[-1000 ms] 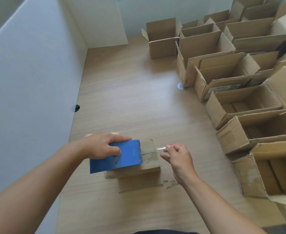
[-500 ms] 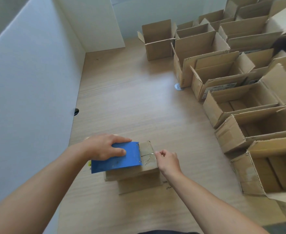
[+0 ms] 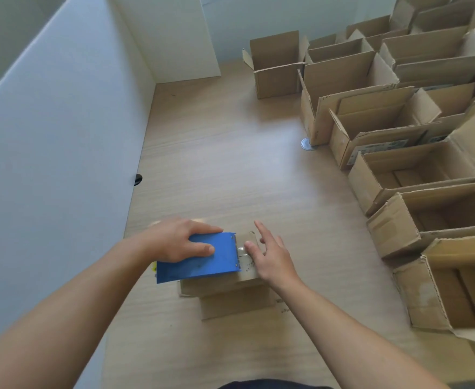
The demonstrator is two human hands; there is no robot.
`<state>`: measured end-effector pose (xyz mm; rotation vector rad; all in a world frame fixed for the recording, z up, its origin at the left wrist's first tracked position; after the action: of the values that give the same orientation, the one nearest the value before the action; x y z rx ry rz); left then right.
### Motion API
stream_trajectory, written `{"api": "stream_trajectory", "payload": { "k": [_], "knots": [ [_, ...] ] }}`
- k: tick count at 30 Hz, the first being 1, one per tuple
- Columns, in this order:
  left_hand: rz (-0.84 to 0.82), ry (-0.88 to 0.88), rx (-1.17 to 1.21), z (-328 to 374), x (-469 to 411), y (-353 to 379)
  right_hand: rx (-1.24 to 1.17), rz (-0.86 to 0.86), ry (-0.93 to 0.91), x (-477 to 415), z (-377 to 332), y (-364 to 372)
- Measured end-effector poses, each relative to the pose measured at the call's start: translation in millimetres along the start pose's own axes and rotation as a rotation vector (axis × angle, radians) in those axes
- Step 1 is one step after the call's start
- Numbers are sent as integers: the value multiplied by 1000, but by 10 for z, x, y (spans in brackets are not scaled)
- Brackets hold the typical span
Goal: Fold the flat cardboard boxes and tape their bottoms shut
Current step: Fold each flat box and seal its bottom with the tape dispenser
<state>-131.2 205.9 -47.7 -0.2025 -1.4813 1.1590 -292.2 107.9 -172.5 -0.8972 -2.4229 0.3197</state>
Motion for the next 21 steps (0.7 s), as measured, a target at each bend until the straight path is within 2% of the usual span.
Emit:
{"api": "stream_trajectory", "payload": {
  "k": [7, 21],
  "knots": [
    [-29, 79, 75, -161, 109, 16, 135, -43, -92, -65, 10, 30],
    [-115, 9, 383, -1087, 509, 85, 179, -6, -133, -49, -40, -2]
  ]
}}
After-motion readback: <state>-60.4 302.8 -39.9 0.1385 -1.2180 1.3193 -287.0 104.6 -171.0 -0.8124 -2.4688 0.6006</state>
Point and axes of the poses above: each hand's wrist, its own x-axis away from the middle knuckle, its own y-axis out of the palm, z = x × y, the point moved 6 cm from there along -x, towards the middle knuckle
